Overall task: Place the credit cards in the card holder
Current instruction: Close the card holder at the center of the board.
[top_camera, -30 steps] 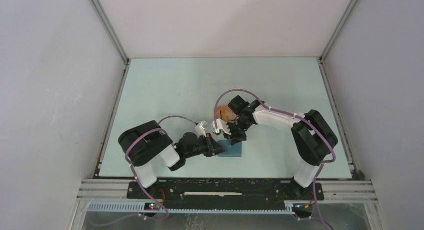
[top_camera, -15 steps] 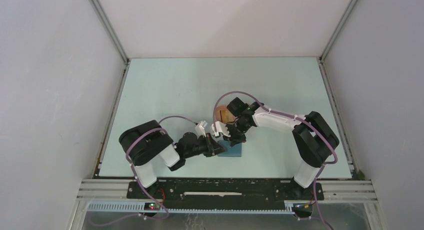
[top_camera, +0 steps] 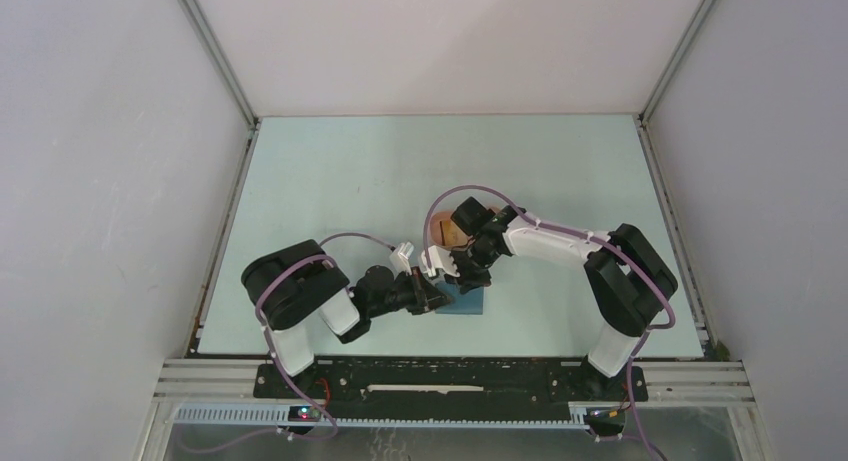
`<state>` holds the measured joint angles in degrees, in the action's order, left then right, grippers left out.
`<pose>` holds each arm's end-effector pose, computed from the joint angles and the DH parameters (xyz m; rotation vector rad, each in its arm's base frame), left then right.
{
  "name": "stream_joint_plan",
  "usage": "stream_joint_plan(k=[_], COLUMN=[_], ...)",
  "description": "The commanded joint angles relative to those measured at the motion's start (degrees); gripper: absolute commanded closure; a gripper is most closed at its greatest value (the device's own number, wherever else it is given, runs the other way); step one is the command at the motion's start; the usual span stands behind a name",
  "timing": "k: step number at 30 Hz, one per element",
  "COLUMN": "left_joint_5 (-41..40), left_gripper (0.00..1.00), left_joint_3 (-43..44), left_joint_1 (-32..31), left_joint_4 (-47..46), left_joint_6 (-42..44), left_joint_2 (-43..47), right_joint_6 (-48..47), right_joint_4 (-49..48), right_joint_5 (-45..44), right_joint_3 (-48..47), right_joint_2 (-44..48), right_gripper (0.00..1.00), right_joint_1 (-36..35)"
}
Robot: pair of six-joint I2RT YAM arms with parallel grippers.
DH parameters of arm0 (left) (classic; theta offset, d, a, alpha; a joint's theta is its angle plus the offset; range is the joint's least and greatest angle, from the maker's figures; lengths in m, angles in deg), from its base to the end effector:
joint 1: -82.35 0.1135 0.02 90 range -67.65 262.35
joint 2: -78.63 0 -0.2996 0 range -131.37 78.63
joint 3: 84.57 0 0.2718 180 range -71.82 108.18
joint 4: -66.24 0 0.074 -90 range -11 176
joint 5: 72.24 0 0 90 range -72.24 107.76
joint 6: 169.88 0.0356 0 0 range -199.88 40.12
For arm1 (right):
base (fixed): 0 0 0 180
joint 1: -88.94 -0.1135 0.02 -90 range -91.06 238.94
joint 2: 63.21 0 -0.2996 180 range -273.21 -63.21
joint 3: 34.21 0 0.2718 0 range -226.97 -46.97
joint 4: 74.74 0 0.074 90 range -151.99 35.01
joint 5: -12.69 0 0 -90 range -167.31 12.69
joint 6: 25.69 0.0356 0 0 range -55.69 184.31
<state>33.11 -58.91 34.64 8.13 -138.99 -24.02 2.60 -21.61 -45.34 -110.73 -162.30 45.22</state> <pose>0.1608 -0.1908 0.1060 -0.0076 2.1981 -1.4316 0.2356 0.2514 0.2040 -2.2265 1.5722 0.7173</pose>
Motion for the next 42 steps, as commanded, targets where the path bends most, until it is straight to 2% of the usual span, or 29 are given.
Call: stream_joint_plan(k=[1, 19, 42], left_joint_5=[-0.40, -0.02, 0.66], left_gripper=[1.00, 1.00, 1.00], left_joint_3=[-1.57, -1.32, -2.05], left_joint_1=[0.34, 0.43, 0.71], left_joint_4=[4.47, 4.36, -0.39], left_joint_6=[1.02, 0.59, -1.44], left_joint_2=[-1.50, -1.97, -4.29], right_joint_6=[-0.96, -1.41, -0.63], right_joint_4=[1.35, 0.91, 2.36], right_joint_5=[-1.30, -1.31, -5.04], right_joint_3=[1.43, 2.31, 2.07], right_joint_2=[2.06, 3.31, -1.25], right_gripper=[1.00, 1.00, 1.00], right_joint_1=[-0.75, -1.31, -3.47])
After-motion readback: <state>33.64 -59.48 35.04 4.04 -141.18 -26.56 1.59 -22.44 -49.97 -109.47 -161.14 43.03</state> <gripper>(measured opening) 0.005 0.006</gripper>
